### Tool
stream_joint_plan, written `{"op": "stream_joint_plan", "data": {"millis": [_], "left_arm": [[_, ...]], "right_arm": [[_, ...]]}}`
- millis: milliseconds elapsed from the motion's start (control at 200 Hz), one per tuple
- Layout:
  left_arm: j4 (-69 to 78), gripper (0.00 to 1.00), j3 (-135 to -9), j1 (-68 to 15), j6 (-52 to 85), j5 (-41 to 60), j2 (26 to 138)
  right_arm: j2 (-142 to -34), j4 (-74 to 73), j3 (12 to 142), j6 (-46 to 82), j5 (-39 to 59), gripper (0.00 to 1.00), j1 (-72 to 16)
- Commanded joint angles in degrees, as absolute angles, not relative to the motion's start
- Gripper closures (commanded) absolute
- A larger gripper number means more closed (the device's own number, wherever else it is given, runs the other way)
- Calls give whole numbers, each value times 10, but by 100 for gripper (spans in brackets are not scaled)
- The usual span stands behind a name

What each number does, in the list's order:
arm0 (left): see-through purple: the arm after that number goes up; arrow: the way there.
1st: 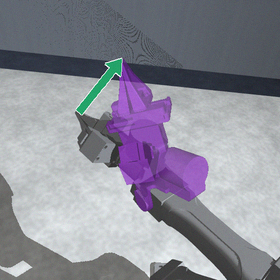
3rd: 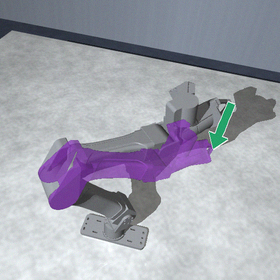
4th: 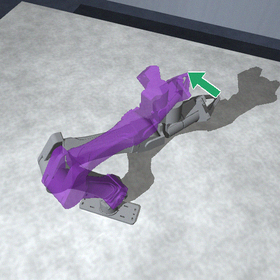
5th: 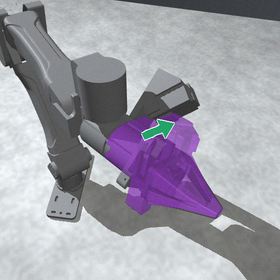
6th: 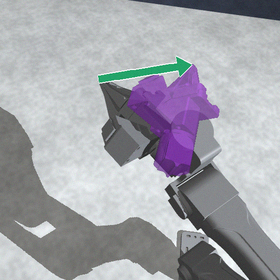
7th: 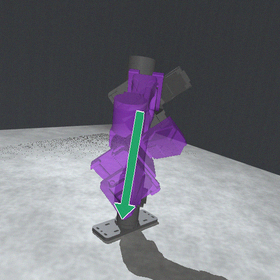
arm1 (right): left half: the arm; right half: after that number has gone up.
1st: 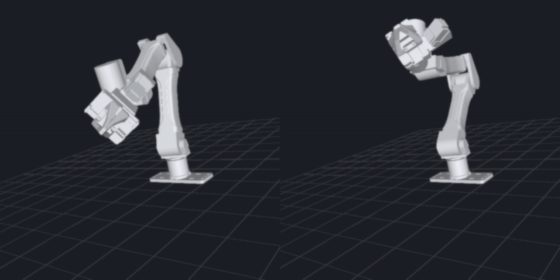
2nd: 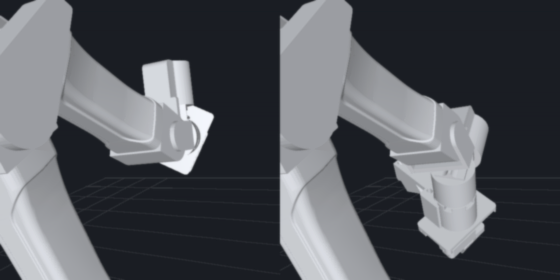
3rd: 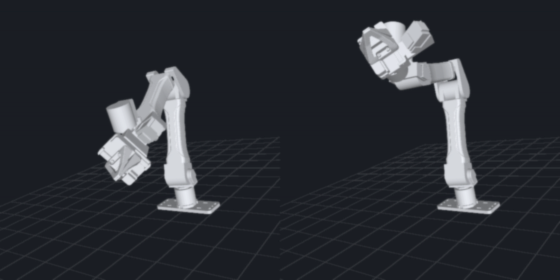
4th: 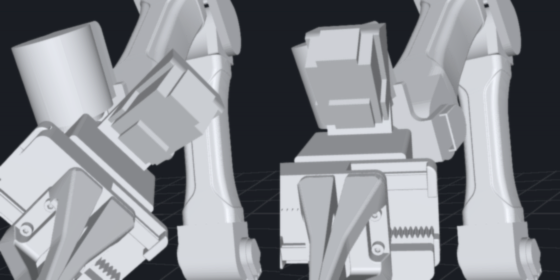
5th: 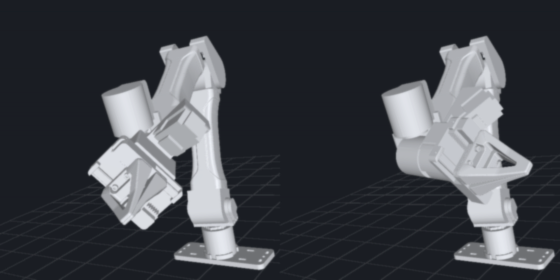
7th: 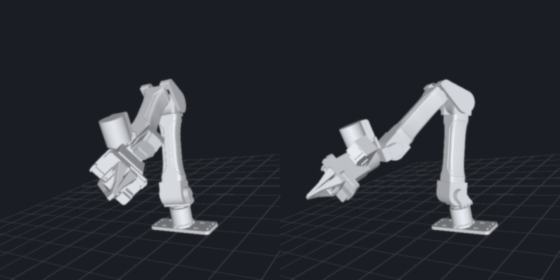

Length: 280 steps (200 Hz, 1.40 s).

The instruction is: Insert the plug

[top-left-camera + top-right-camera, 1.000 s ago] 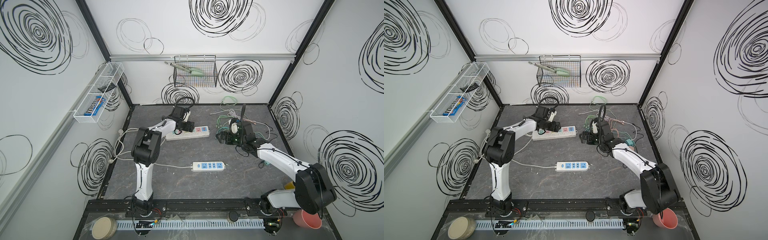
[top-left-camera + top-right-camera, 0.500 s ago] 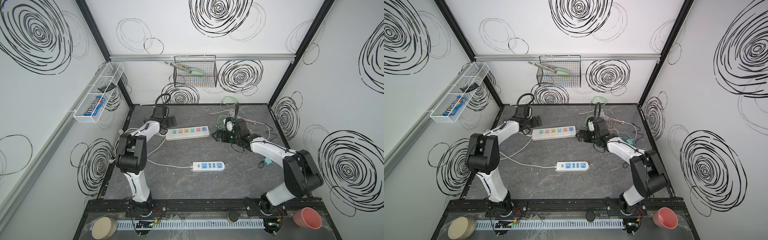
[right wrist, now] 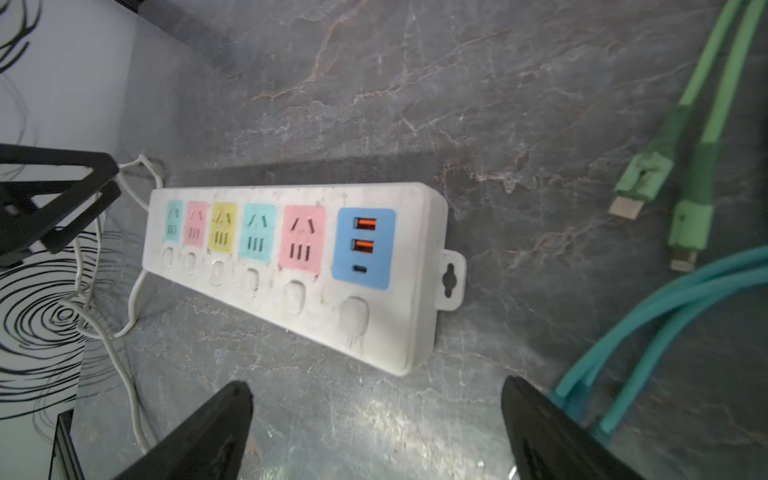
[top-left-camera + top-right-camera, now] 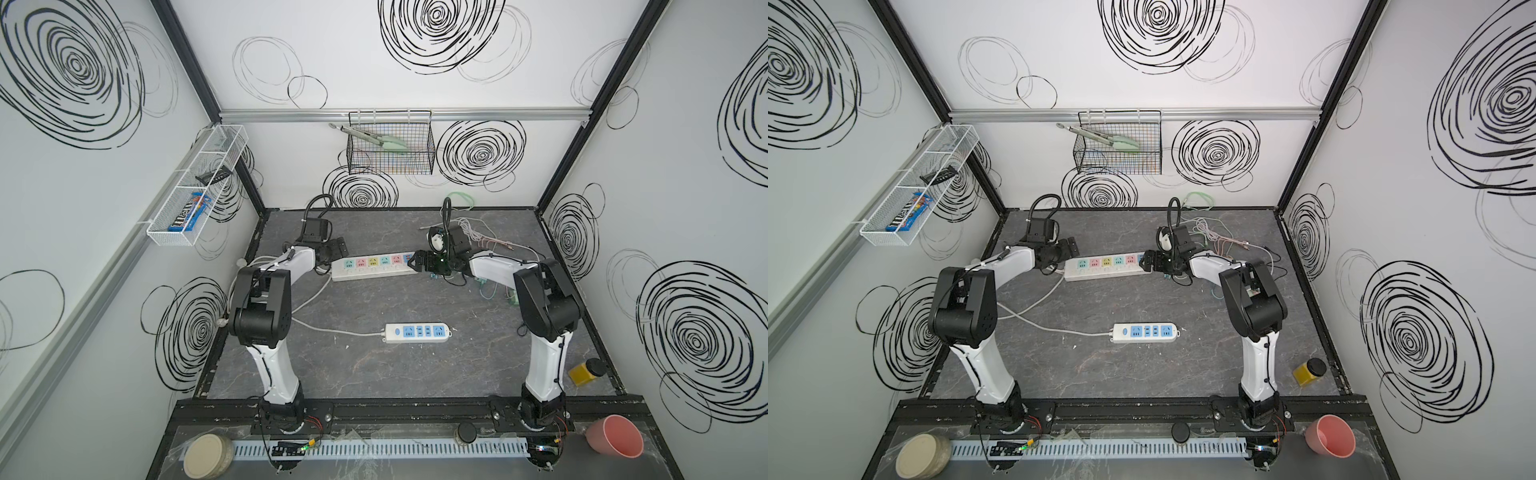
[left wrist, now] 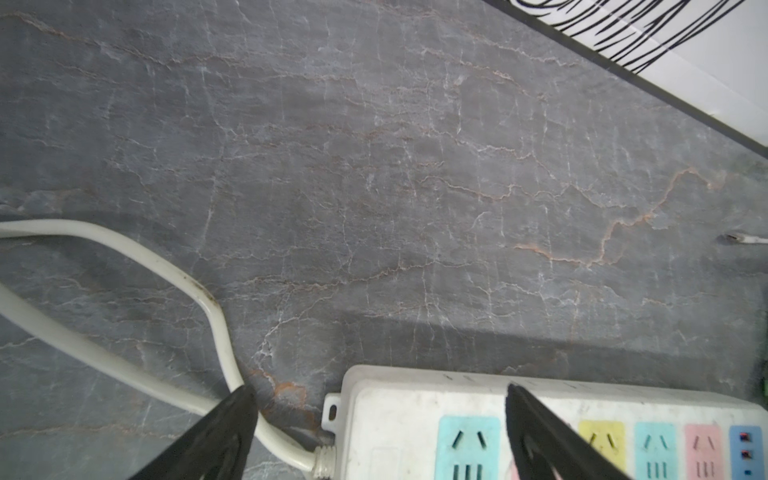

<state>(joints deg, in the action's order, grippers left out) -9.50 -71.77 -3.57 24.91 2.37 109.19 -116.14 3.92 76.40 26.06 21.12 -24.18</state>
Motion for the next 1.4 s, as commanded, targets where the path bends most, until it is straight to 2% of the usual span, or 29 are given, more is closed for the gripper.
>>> {"op": "stream_joint_plan", "data": {"millis": [0,175,395,650,1026,1261,1396], "left_arm": [[-77,4,-730,-33,254,54,1120],[-84,4,-740,-36,256,76,1141],[-91,4,-734,-68,261,75,1144],[-77,4,-703,-110,272,96,1129],[-68,4,-669,-195,290,124,1102],[-68,4,-657,-243,301,111,1092],[-86,4,-661,-249,299,71,1085]], "right_arm": [[-1206,73,830,236,212,3,-246],[-1236,83,859,234,217,3,-250],[-1222,89,845,221,228,3,-261],[-1176,81,782,216,231,3,-262],[-1072,89,666,200,177,3,-252],[-1020,86,604,205,158,3,-240],[-1001,91,591,199,150,3,-232]]}}
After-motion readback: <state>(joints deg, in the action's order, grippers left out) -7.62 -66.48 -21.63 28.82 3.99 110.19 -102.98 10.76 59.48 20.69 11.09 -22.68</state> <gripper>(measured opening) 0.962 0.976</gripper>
